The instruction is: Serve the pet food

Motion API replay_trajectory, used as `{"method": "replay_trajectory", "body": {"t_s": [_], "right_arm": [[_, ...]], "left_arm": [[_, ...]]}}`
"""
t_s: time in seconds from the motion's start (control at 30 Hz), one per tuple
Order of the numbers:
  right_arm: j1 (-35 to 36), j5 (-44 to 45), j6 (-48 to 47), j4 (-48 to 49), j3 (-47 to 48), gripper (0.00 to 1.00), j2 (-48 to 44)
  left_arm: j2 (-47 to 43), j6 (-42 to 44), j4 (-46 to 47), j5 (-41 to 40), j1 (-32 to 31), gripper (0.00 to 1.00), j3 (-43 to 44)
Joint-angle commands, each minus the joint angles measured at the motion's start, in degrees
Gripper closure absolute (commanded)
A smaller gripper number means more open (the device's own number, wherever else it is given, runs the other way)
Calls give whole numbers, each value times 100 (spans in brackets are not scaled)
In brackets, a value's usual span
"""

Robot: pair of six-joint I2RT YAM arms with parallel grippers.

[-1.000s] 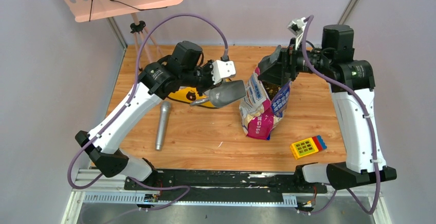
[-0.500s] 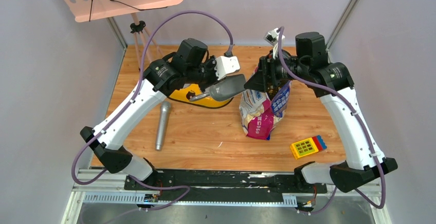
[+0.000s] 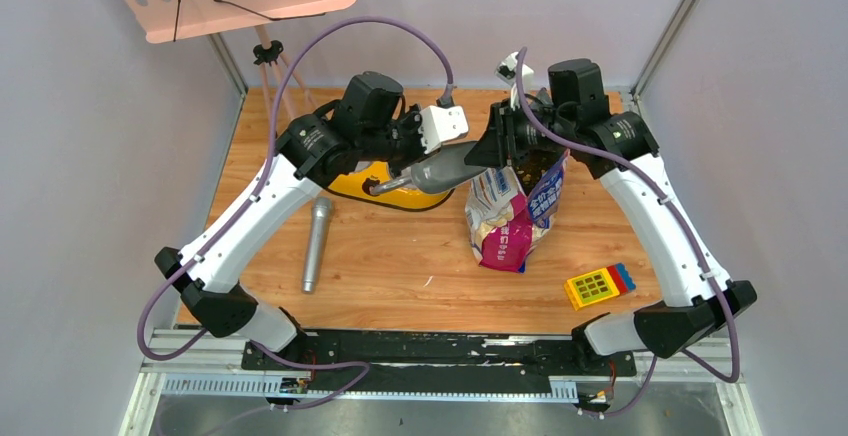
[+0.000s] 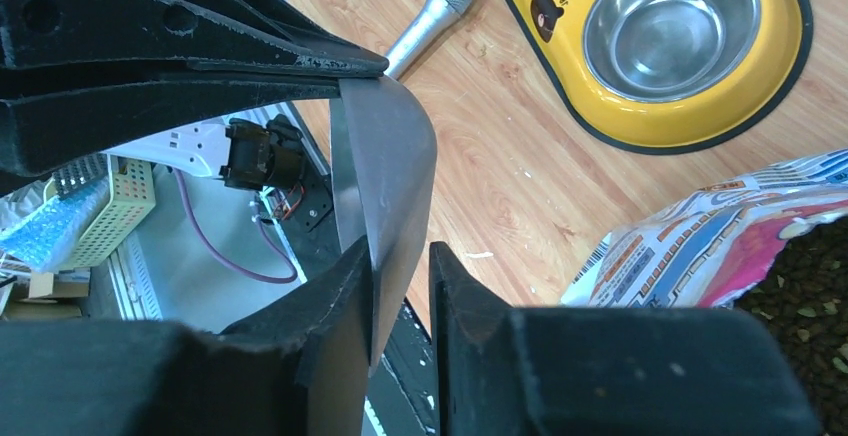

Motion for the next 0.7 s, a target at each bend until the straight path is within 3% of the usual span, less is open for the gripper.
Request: {"method": "replay_trajectory", "body": {"t_s": [0.0,0.07,0.13,0.17,0.2,0.23,0.3,0.43,0.57,0.67], "right_arm": [[28,140,148,311,-18,75,13],[36,143,144,320,-49,77,23],[37,62,88,328,-44,99,27],[32,27,56,336,-43,100,23],[26,-22,7,340,-23,100,20],[8,-75,-37,337,7,100,11],[-73,-186,-103,318,70,100,-18],[-331,-507,-127,128,298,100,-50],[-553,-831,-148,124,392,100,-204],[-910,-1215,30,275,358,100,-322]], "left_arm": [[-190,-55,291,241,-29,100,209],[-193,-67,303,263,-27,100,201],[-189,-125,352,273,-27,100,196],[-182,-150,369,243,-27,98,181],[-172,-223,403,204,-27,90,187],[-158,-380,438,61,-27,68,193],[-184,-696,612,-262,-15,38,187],[-544,-1522,1103,-85,399,14,-19],[-804,-2916,1450,1046,1442,9,-275],[-722,-3935,1382,2896,2311,12,-315]]}}
